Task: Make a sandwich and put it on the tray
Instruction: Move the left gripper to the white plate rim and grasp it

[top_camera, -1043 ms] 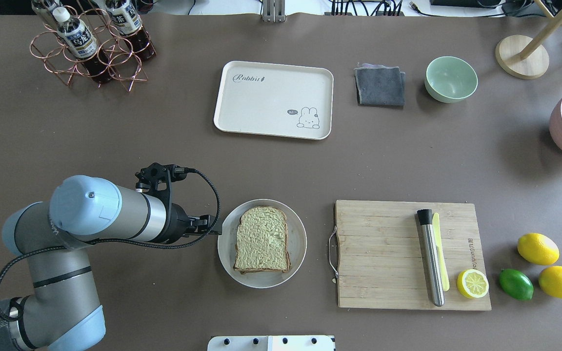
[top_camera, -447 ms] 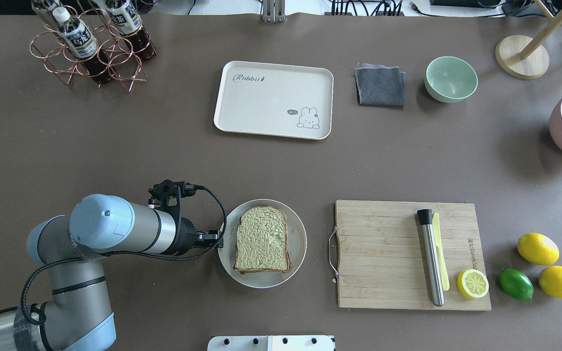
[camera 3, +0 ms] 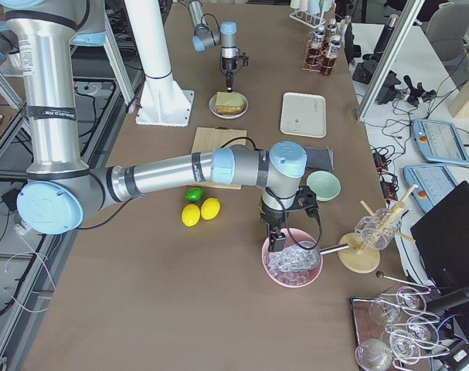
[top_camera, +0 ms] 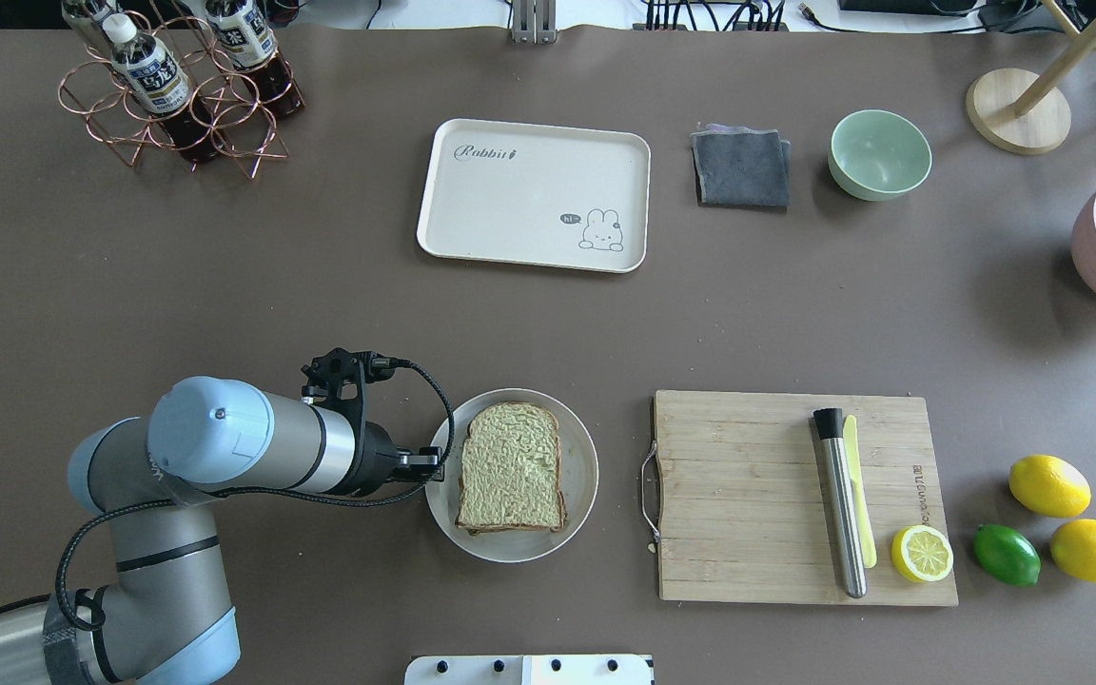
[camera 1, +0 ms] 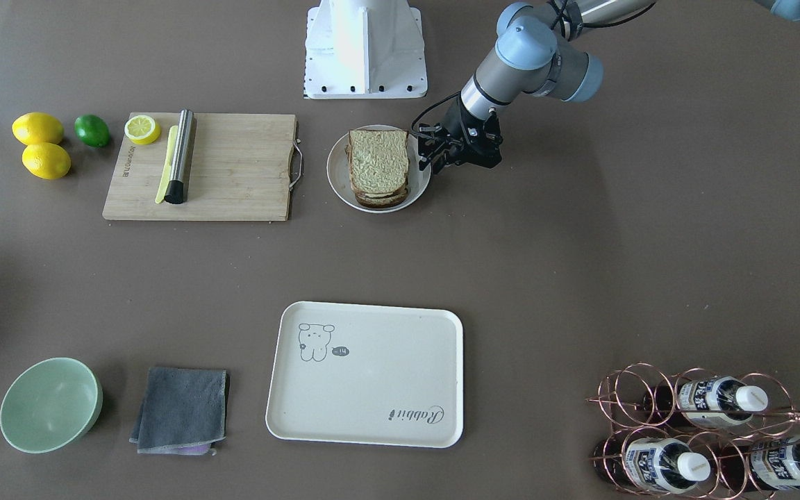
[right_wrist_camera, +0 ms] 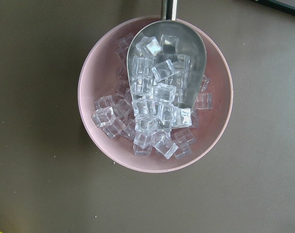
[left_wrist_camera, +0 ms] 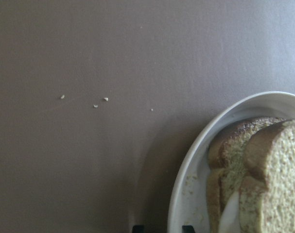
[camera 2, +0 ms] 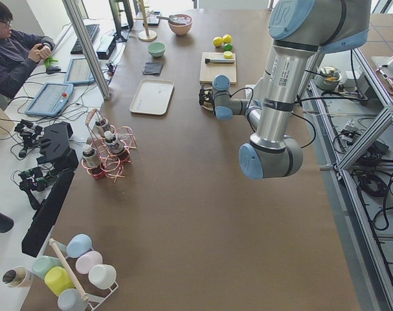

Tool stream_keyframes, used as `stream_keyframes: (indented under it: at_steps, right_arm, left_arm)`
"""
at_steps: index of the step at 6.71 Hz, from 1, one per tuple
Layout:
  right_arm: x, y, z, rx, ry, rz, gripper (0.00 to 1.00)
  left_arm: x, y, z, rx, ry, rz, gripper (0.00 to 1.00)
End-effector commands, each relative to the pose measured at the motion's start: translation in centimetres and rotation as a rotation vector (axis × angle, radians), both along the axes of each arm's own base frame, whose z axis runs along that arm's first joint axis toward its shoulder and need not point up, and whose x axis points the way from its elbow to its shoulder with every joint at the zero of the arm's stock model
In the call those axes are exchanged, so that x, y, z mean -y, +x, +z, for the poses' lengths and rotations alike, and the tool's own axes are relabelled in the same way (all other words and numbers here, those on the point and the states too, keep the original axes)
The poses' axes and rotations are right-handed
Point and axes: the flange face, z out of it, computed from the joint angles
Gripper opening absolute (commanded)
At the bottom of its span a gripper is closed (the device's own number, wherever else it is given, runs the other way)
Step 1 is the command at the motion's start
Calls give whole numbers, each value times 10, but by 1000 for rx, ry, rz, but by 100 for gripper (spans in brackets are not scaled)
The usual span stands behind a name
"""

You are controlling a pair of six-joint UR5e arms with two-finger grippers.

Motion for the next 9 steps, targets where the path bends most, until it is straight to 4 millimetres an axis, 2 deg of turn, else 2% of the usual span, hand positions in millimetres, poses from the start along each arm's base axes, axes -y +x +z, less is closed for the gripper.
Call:
stream_keyframes:
  at_steps: [1,3,5,6,7,9]
  right_arm:
    - [0,0,1,0,-3,0,100]
    - [1,0,4,0,-4,0,100]
    - [1,0,4,0,-3,0,100]
    - [1,0,6,0,-6,0,100]
    - [0,0,7,0,-9,0,100]
    - [-2,0,13,1,-20,-1,100]
  left_arm:
    - [1,3,0,2,0,0,22]
    - [2,2,1,4,-1,-1,0]
    - [6,1,-12,-17,9,-7,0]
    - [17,-3,-21,-30,14,-24,0]
    - [32,-12,-27,-38,17,-48,0]
    - [72,-31,-52,-46,22,-115,0]
